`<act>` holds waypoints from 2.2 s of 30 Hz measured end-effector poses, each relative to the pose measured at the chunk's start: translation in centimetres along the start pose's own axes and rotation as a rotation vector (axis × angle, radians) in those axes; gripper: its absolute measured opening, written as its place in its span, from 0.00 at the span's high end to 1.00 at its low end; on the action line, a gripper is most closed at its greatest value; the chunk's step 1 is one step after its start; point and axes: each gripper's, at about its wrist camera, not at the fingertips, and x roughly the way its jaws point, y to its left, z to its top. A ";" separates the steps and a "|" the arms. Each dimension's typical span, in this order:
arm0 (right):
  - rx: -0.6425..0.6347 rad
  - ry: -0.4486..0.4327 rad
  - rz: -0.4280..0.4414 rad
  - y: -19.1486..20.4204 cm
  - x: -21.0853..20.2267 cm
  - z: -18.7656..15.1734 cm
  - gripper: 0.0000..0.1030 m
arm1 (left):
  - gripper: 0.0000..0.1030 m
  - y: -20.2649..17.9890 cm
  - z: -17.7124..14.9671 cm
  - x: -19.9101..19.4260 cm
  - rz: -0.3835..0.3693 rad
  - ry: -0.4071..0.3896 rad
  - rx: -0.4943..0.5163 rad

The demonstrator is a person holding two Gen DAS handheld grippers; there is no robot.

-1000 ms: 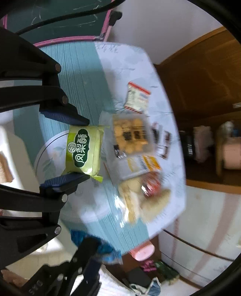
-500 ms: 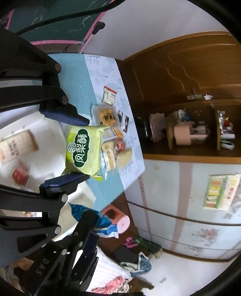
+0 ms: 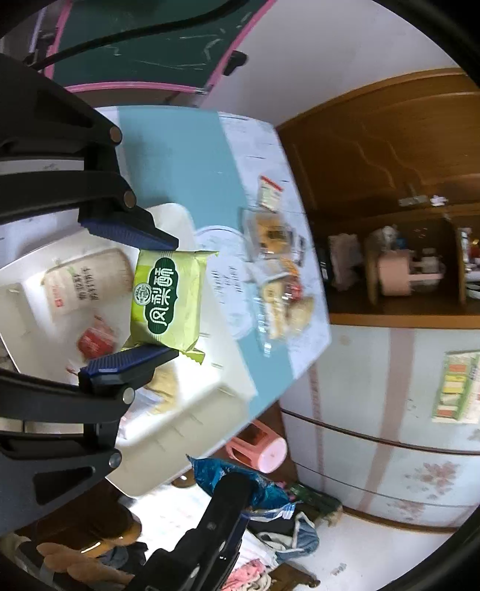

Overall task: Organize snacks
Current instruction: 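Carry both packs into the white tray and open both tools, then move both tools back over the snacks on the table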

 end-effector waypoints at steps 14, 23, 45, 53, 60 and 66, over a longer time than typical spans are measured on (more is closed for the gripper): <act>-0.009 0.179 -0.024 0.4 3.6 -4.0 0.69 | 0.32 -0.1 -1.2 2.8 0.018 0.072 -0.016; 0.061 0.210 -0.050 -0.6 4.2 -4.4 0.49 | 0.11 0.1 -1.3 3.3 0.020 0.084 -0.025; 0.066 0.279 -0.066 -0.5 5.8 -5.0 0.49 | 0.11 0.4 -1.8 4.4 0.016 0.124 -0.041; 0.061 0.291 -0.072 -0.4 6.1 -5.2 0.49 | 0.11 0.7 -2.0 4.7 0.005 0.136 -0.053; 0.055 0.305 -0.074 -0.2 6.6 -5.2 0.49 | 0.11 1.0 -1.8 5.0 0.003 0.134 -0.054; 0.040 0.316 -0.081 0.1 7.2 -4.8 0.49 | 0.11 1.6 -1.0 5.1 0.001 0.109 -0.064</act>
